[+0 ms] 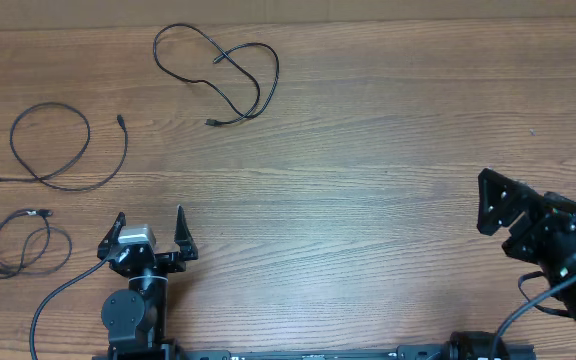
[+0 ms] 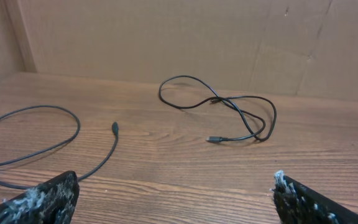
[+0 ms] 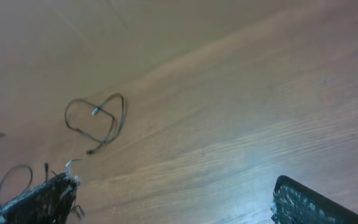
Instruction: Untangle cables
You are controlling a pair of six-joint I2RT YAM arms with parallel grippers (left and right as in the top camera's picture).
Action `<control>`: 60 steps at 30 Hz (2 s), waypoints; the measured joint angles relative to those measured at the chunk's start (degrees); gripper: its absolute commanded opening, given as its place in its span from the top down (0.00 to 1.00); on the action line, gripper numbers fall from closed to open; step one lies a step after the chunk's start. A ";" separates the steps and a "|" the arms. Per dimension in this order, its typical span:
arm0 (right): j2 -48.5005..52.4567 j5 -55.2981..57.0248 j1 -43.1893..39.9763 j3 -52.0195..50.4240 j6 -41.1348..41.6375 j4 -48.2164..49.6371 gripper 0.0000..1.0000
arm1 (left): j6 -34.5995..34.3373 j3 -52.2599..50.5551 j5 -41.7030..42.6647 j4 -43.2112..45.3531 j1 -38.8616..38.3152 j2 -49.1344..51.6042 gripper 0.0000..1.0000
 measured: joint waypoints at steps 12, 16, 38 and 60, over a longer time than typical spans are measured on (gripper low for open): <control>-23.76 1.36 0.07 -34.18 -0.85 27.78 0.00 | 0.00 0.00 -0.02 0.00 0.00 0.00 0.01; -31.19 1.36 0.07 -46.18 -0.85 37.03 0.00 | 0.00 0.00 -0.02 -0.02 0.00 0.00 0.01; -41.83 -0.04 0.07 -73.85 -0.85 59.04 0.00 | 0.00 0.00 -0.02 0.00 0.00 0.00 0.01; -41.94 1.20 2.93 -78.77 -10.99 63.98 0.00 | 0.00 0.00 -0.02 0.02 0.00 0.00 0.01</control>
